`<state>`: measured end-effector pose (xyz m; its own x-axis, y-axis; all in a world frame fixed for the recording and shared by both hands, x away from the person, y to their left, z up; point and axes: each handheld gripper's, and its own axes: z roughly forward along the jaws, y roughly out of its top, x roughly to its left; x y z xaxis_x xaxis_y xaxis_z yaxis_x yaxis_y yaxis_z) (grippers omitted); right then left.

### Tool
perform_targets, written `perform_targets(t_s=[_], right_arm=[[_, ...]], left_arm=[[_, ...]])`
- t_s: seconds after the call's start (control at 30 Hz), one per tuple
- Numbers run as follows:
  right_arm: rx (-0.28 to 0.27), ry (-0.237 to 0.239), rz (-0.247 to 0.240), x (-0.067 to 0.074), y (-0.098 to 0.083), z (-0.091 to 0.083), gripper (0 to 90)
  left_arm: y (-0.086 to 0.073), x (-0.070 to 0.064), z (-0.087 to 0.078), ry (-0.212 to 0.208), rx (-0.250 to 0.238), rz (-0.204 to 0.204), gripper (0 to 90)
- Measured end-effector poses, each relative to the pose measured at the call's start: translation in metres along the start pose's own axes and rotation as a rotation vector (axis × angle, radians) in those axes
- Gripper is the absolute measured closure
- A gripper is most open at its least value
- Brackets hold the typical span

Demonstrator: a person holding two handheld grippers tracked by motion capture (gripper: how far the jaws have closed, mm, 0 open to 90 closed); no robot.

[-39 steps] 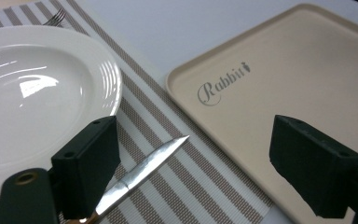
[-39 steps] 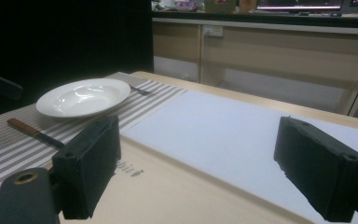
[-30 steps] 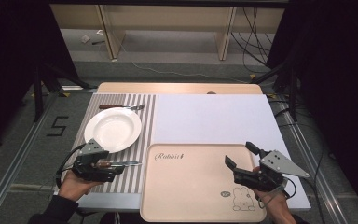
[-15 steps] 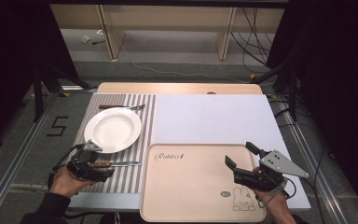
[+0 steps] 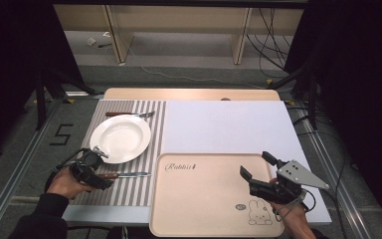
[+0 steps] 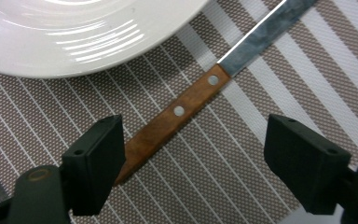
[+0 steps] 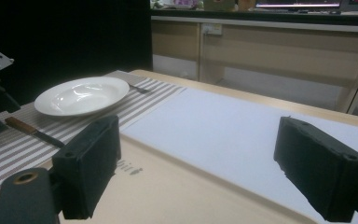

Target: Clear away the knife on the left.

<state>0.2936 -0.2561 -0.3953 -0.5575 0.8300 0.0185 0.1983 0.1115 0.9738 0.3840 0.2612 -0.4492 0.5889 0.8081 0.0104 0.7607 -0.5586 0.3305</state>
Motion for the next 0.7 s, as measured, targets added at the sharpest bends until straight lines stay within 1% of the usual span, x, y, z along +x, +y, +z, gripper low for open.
perform_targets(t_s=[0.03, 0.07, 0.1, 0.13, 0.23, 0.27, 0.37, 0.4, 0.43, 0.6, 0.63, 0.7], right_arm=[[0.001, 0.0, 0.0, 0.0, 0.0, 0.0, 15.6], [0.001, -0.001, 0.001, 0.0, 0.0, 0.0, 15.6], [0.0, 0.0, 0.0, 0.0, 0.0, 0.0, 15.6], [-0.002, -0.002, -0.001, 0.0, 0.0, 0.0, 15.6], [0.002, -0.002, 0.001, -0.001, 0.0, -0.001, 15.6], [0.001, -0.002, 0.001, -0.001, 0.0, -0.001, 15.6], [0.0, -0.001, 0.001, -0.001, 0.0, 0.0, 15.6], [0.001, 0.0, -0.001, 0.0, 0.0, 0.0, 15.6], [0.001, 0.0, -0.001, 0.0, 0.0, 0.0, 15.6], [-0.001, 0.001, -0.001, -0.001, 0.0, 0.0, 15.6], [0.0, 0.001, 0.0, -0.001, 0.0, 0.0, 15.6], [0.0, 0.002, -0.001, -0.001, 0.0, 0.0, 15.6]], left_arm=[[0.003, 0.001, 0.003, -0.011, 0.013, 0.001, 22.6], [0.006, 0.002, 0.006, -0.007, 0.034, 0.011, 22.8], [0.006, 0.002, 0.006, -0.007, 0.034, 0.011, 23.1], [0.008, 0.003, 0.009, 0.005, 0.061, 0.02, 23.6], [0.009, 0.005, 0.011, 0.001, 0.074, 0.012, 24.7], [0.009, 0.005, 0.011, 0.0, 0.072, 0.005, 25.6], [0.012, 0.007, 0.01, -0.025, 0.058, 0.002, 27.0], [0.012, 0.007, 0.01, -0.027, 0.055, -0.003, 28.6], [0.013, 0.008, 0.011, -0.028, 0.058, 0.001, 28.6], [0.016, 0.011, 0.017, -0.03, 0.077, -0.007, 30.8], [0.017, 0.011, 0.019, -0.038, 0.086, -0.009, 32.6], [0.018, 0.011, 0.021, -0.037, 0.102, -0.006, 34.4]])
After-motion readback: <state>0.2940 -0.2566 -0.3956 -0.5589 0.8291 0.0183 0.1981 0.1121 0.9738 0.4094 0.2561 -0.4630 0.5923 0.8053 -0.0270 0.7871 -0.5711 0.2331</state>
